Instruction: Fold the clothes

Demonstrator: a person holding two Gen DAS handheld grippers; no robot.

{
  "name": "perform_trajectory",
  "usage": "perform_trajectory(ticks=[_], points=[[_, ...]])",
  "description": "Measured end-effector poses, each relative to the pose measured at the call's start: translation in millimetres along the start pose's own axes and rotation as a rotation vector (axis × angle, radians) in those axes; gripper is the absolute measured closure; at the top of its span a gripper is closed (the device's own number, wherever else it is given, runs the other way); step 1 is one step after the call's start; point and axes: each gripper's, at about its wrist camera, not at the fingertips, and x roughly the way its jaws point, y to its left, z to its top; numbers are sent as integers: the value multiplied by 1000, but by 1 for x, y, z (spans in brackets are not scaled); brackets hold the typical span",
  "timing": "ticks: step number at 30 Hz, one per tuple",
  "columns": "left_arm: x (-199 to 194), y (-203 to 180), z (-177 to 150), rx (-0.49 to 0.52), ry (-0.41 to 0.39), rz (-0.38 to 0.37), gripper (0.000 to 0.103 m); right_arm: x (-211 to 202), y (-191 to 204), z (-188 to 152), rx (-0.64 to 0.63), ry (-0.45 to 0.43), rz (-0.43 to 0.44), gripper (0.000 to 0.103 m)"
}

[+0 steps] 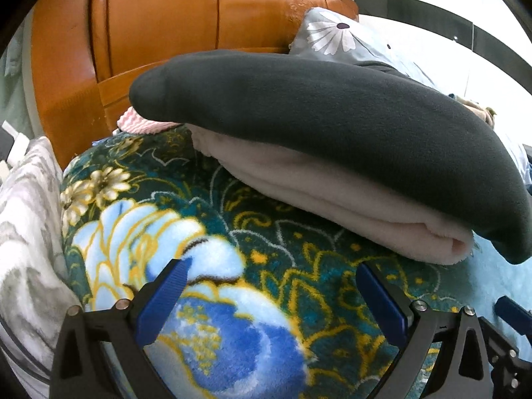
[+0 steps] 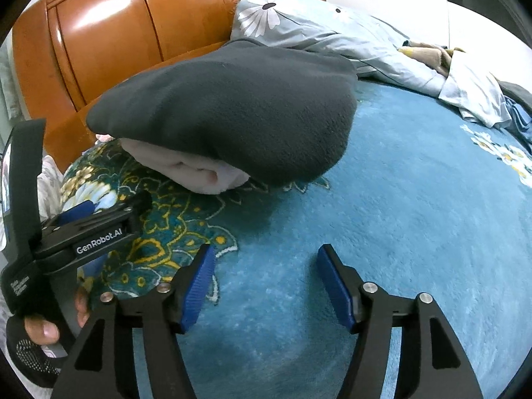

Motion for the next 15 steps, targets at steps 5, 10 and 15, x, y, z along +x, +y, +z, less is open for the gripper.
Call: perform_trajectory(ticks=[5, 10, 15], points=[[4, 7, 2, -30, 1, -17, 0, 1, 0, -1, -2, 1, 4, 31], [5, 2, 2, -4, -1, 4, 0, 2, -2, -1, 4, 7, 28, 22], [4, 1, 1, 9, 4, 2, 0, 3, -5, 2, 5, 11, 32, 21]])
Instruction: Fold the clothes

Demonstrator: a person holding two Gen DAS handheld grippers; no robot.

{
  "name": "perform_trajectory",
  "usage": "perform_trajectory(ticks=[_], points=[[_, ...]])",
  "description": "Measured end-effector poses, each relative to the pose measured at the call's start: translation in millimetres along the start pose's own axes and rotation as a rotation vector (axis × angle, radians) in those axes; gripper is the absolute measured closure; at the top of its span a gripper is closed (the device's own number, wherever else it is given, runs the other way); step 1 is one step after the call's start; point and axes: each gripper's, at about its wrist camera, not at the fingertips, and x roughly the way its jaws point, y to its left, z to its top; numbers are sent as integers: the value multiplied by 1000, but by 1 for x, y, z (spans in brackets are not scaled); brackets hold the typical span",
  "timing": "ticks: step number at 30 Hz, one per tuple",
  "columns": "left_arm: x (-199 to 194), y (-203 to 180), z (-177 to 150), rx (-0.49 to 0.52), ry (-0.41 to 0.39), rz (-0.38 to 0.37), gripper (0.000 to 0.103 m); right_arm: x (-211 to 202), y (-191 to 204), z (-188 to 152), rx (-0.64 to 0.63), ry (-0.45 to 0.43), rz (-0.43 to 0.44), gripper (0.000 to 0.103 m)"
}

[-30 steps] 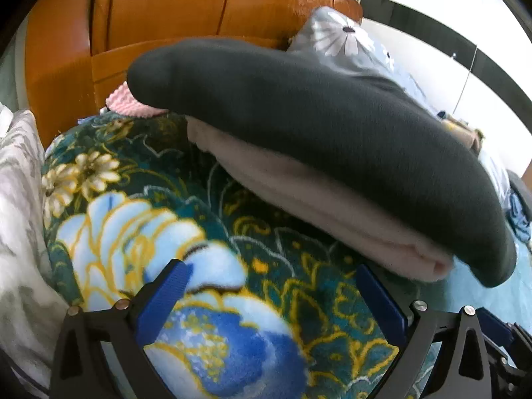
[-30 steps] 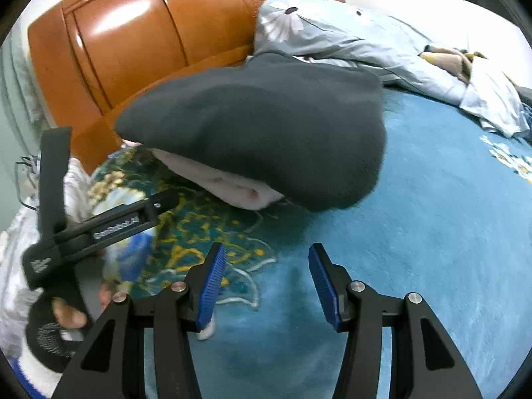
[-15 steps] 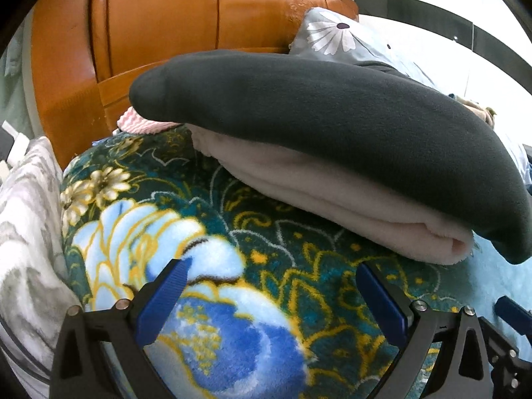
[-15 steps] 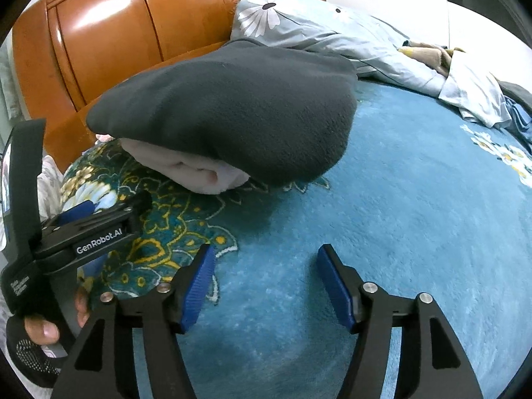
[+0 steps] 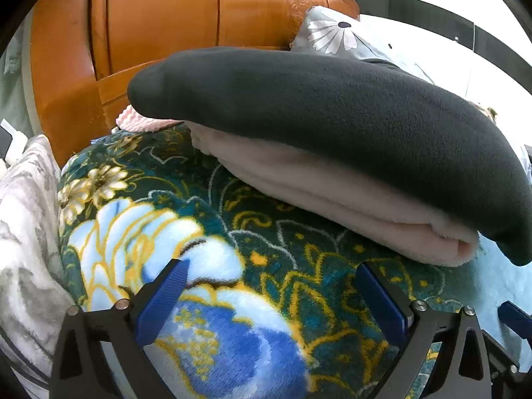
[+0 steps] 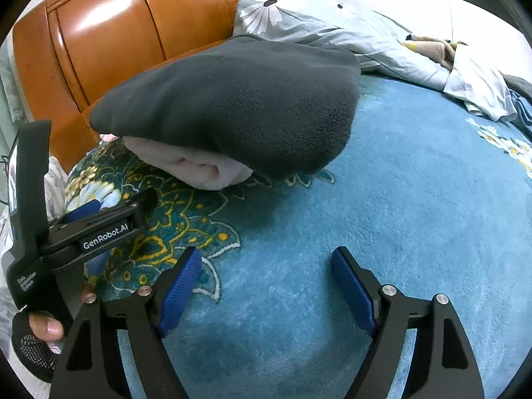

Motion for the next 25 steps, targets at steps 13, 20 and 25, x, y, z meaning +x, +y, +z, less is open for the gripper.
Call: perform_trajectory(ticks=[13, 20, 25], points=[[-4, -1, -2, 18, -16, -12, 0, 1, 6, -4, -18, 1, -54, 1], [-5, -1, -3, 20, -16, -13, 0, 3, 6, -3, -10, 4, -54, 1], [-5, -1, -3, 19, -18, -7, 0, 4, 7, -3, -3, 6, -48, 1]])
